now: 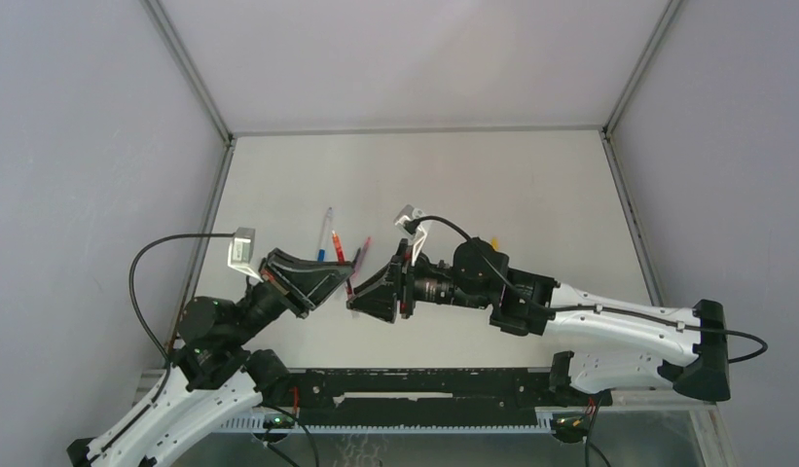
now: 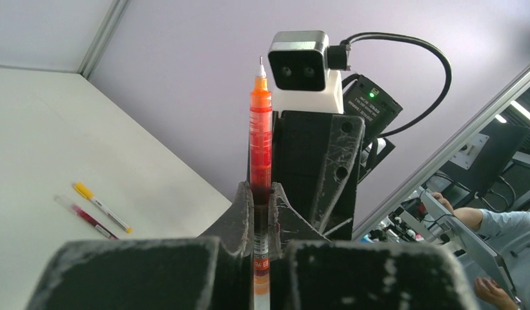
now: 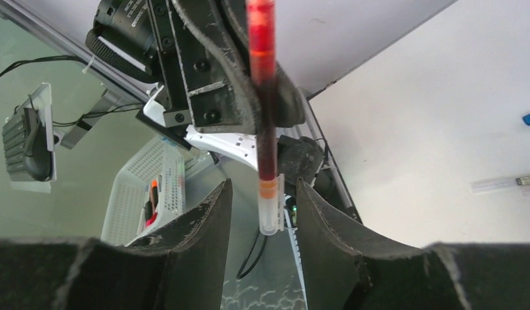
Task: Insert the pens into the pen caps
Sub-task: Remove the pen cap from the pen.
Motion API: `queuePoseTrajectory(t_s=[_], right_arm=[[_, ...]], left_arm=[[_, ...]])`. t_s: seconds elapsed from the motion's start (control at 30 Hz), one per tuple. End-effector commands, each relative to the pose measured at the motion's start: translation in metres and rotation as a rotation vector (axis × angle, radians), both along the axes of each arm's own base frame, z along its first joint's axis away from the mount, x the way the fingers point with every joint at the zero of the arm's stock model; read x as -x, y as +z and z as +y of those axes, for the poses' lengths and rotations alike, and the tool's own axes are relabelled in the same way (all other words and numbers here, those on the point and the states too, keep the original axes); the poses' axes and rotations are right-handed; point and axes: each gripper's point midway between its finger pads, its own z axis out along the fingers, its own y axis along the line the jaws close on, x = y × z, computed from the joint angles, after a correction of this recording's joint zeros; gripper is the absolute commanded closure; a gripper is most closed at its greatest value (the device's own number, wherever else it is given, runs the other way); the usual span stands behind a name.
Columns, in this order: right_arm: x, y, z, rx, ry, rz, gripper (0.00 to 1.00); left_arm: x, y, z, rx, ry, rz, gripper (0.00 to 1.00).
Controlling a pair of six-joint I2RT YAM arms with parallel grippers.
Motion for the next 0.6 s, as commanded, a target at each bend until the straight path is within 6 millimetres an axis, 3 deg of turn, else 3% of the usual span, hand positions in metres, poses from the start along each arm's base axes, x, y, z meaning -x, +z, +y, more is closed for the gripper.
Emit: queuePoseTrajectory(t_s=[0.0, 0.23, 0.57], right_arm=[[0.0117, 0.0113, 0.0057, -0.045, 0.033, -0.012, 0.51], [0.0162, 0.0078, 0.011, -0.04, 0.047, -0.014, 0.55], [0.0164, 0.0075, 0.0124, -0.041, 0.049, -0.014, 0.75]], left_arm=[[0.001, 0.0158, 0.0072, 0.038, 0.026, -0.044, 1.0], [0.0023, 0.0171, 0.0095, 0.046, 0.03, -0.047, 1.0], [0.0038, 0.0178, 0.013, 0.054, 0.038, -0.054, 1.0]])
